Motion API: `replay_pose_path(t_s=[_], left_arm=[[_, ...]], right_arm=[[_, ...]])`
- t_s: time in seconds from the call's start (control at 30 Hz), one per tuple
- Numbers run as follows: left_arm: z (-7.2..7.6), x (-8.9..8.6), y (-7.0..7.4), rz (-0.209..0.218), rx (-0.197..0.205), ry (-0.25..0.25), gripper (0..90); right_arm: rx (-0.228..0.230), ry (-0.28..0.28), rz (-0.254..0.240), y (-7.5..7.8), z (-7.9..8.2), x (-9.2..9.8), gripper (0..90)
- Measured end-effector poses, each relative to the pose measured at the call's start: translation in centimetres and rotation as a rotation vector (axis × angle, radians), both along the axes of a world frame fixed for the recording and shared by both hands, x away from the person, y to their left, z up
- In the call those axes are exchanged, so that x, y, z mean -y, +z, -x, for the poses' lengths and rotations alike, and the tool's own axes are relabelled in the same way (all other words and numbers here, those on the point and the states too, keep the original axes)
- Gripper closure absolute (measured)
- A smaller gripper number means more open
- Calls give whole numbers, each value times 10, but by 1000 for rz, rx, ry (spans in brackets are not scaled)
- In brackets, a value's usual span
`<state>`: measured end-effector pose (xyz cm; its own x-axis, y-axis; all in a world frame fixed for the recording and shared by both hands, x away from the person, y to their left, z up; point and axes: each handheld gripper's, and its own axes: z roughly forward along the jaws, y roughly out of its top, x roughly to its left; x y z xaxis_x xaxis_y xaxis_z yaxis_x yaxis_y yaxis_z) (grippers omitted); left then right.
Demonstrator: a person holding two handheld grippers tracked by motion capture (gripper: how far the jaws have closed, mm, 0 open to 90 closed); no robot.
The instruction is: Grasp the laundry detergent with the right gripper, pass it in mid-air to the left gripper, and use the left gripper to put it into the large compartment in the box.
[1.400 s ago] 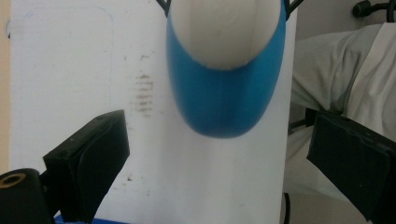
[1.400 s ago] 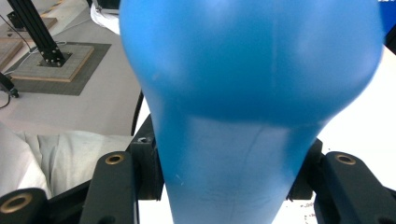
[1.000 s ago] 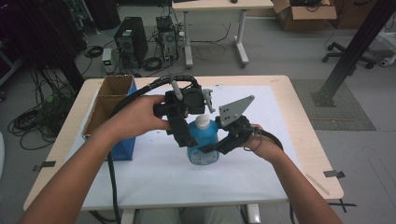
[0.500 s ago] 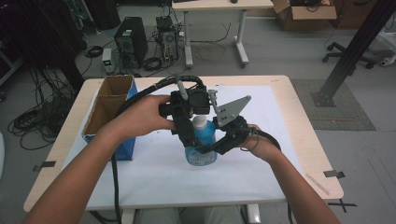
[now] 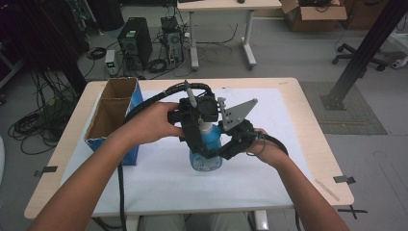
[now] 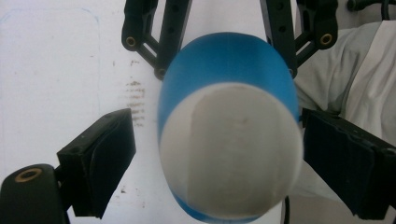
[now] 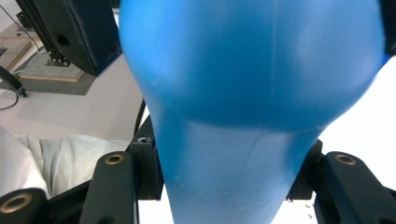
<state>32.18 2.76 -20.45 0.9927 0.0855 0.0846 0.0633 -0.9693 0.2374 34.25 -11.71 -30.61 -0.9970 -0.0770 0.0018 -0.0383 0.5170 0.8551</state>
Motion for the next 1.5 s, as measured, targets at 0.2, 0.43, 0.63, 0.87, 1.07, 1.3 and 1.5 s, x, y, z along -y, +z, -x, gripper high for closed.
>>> replay_pose_path(t_s=[0.2,0.43,0.63,0.87,1.07,1.3,1.5], left_arm=[[-1,0,-5,-5,-12,0,133],[-1,1,-6,-1,-18,-8,175],[-2,2,-7,-2,-27,-13,212],[-2,1,-7,-2,-30,-16,241],[-2,1,-7,-1,-32,-14,269],[-3,1,-7,-2,-34,-21,370],[-2,1,-9,-6,-33,-30,374]], right_arm=[[3,1,1,0,0,0,443],[0,0,0,0,0,0,443],[-4,6,-7,0,0,0,443],[-2,6,-6,-1,0,0,443],[2,8,-3,-1,0,-1,443],[2,10,0,-1,0,-1,443],[4,12,7,-2,0,-2,443]])
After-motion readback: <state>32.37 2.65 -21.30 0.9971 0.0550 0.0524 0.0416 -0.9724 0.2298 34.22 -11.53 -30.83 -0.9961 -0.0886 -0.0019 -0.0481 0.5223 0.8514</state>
